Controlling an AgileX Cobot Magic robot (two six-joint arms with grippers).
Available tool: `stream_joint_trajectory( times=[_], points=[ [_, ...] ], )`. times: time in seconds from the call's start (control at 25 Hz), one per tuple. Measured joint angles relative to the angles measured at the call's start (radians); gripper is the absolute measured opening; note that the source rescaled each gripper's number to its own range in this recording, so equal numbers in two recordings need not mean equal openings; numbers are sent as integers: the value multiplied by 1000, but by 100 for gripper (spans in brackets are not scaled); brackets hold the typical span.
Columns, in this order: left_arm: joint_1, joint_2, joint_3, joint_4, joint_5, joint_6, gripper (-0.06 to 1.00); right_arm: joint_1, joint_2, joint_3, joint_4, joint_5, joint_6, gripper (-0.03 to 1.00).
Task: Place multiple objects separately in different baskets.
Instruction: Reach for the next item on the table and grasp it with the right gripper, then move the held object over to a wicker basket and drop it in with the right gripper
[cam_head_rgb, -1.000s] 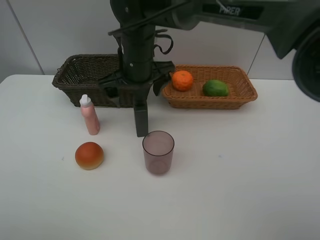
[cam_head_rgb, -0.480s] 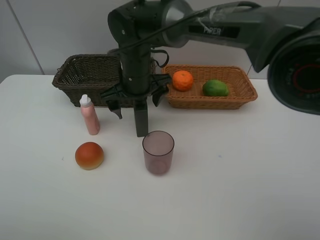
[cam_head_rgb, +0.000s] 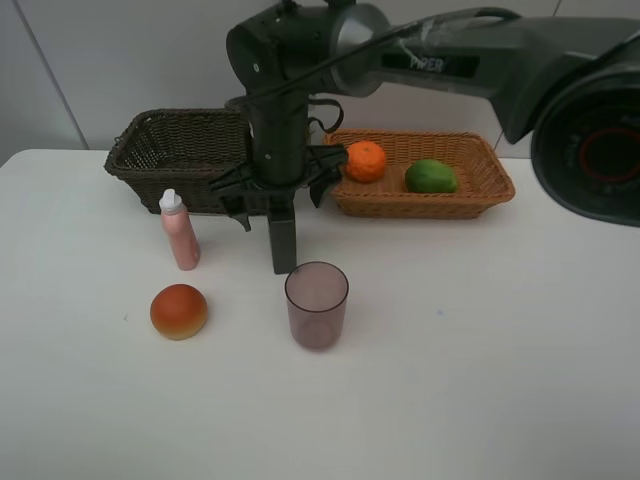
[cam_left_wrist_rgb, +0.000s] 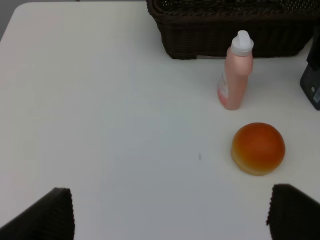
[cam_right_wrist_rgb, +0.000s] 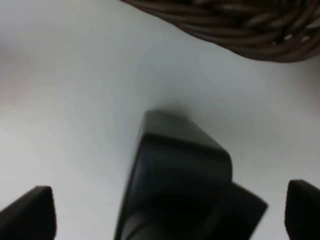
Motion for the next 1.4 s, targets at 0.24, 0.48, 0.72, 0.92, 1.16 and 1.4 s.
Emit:
stream_joint_trajectory(
  times=[0.24,0.48,0.72,0.92,1.16,1.4],
  points=[
    [0,0,0,9,0,0,100,-2,24,-1,6,-25,0,99],
    [0,0,0,9,0,0,100,-2,25,-1,6,-33,0,97],
    [0,0,0,9,0,0,100,-2,25,-1,6,-34,0,70],
    [0,0,0,9,0,0,100,-2,25,-1,8,-36,1,0],
    [0,0,0,9,0,0,100,-2,25,-1,8,-35,1,3],
    [0,0,0,9,0,0,100,-2,25,-1,8,-35,1,3]
  ],
)
